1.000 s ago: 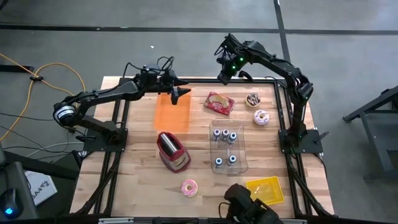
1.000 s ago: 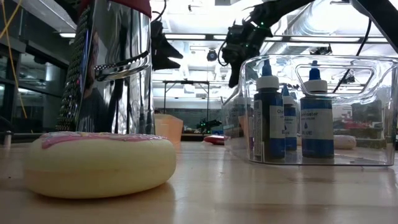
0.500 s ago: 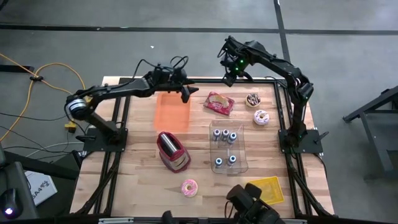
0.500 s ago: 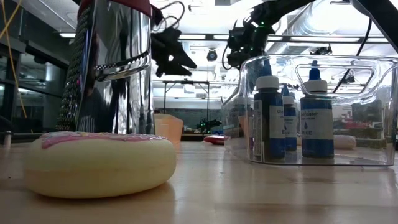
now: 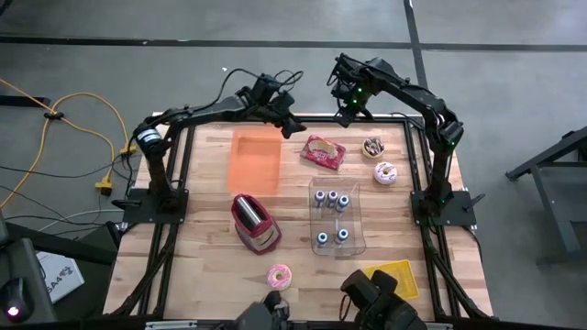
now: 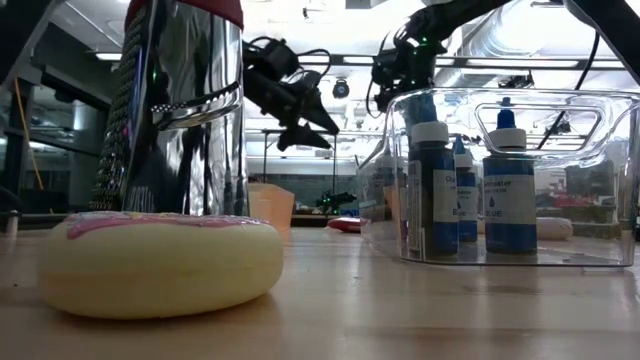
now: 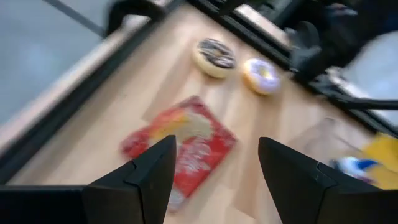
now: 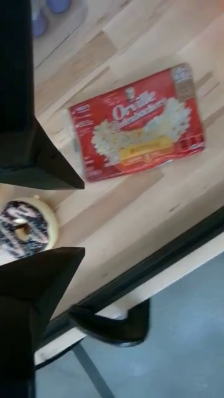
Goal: Pick & Place Food Item
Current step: Put the red popcorn pack into the orange bin
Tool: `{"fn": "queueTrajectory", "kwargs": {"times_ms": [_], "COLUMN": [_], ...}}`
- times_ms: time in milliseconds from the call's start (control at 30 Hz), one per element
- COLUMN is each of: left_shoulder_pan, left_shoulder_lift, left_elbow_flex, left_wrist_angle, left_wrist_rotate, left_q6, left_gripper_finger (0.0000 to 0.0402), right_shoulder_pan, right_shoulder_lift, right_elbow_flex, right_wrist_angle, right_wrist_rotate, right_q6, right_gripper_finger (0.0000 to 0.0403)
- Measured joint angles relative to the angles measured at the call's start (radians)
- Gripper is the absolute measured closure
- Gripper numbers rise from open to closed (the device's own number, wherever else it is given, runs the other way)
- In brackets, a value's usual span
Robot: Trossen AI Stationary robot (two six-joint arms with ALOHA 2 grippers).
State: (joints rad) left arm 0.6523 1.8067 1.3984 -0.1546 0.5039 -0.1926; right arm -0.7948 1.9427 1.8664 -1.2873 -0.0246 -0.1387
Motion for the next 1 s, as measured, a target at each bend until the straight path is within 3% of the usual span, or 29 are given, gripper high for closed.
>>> {"fn": "queueTrajectory", "kwargs": {"times_ms": [133,267,500,767,1000], "left_shoulder_pan": [0.039,0.083,0.112,0.112,0.098], "left_shoulder_lift": [0.056,0.117,0.206,0.266,0.318], "left_elbow_flex": [0.101,0.178,0.198,0.209,0.303], "left_wrist_angle": [-0.050,-0.124,-0.147,-0.129,-0.131], "left_wrist_rotate": [0.124,0.155,0.246,0.226,0.246], "left_q6": [-0.037,-0.070,-0.116,-0.100,-0.090], "left_gripper_finger": [0.0179,0.0179,0.0179,0.0179,0.0179], "right_shoulder_pan": [-0.006,-0.006,-0.004,0.003,0.023], "right_shoulder_lift": [0.000,0.000,0.000,0.000,0.000], "right_elbow_flex": [0.000,0.000,0.000,0.000,0.000], "right_wrist_angle": [-0.051,-0.093,-0.103,-0.102,-0.101], "right_wrist_rotate": [0.002,0.001,-0.001,-0.007,-0.008], "right_q6": [0.004,0.012,0.029,0.030,0.030], "right_gripper_finger": [0.0257,0.0257,0.0257,0.0257,0.0257]}}
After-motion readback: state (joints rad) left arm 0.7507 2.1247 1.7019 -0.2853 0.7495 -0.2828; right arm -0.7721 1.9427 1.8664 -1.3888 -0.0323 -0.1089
